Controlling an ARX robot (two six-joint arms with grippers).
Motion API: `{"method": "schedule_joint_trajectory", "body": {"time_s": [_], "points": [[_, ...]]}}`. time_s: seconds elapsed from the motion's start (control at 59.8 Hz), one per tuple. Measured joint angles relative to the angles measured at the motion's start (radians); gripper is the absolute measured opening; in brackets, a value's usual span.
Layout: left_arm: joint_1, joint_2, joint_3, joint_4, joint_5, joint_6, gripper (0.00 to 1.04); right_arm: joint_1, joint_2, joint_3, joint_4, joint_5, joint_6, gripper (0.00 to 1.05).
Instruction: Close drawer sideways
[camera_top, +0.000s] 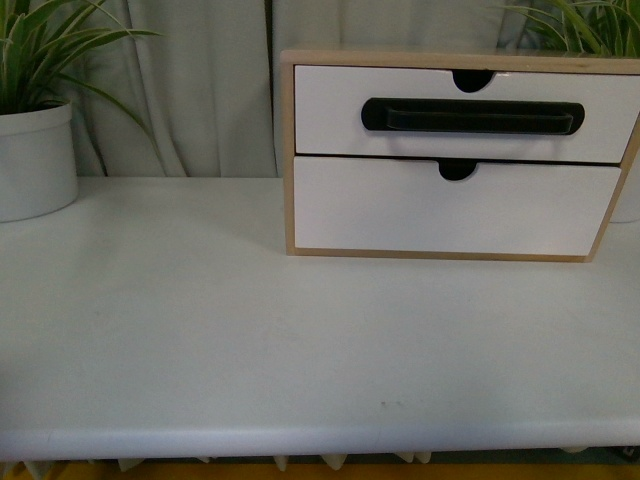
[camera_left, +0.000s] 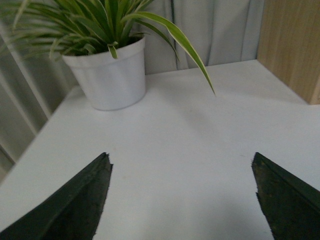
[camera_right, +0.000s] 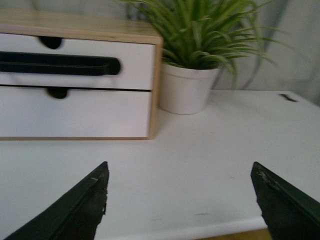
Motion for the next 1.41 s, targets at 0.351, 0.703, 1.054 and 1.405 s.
{"method": "schedule_joint_trajectory", "body": {"time_s": [0.351, 0.703, 1.054, 1.405], "points": [[-0.166, -0.238, -0.097, -0.133, -0.153, -0.169, 0.1, -0.126, -0.136, -0.109, -0.033, -0.201, 0.072, 0.07], [-0.309, -0.449, -0.098, -0.331, -0.293, -0.18, 0.04, -0.127, -0.234, -0.152, -0.085, -0.202, 0.075, 0.01], [-0.31, -0.566, -0.098, -0.446, -0.292, -0.18, 0.04, -0.127, -0.441, -0.187, -0.251, -0.205, 0.076, 0.01], [-0.311, -0.777, -0.097, -0.674, -0.292, -0.181, 0.04, -0.127, -0.441, -0.187, -0.253, -0.205, 0.075, 0.01]]}}
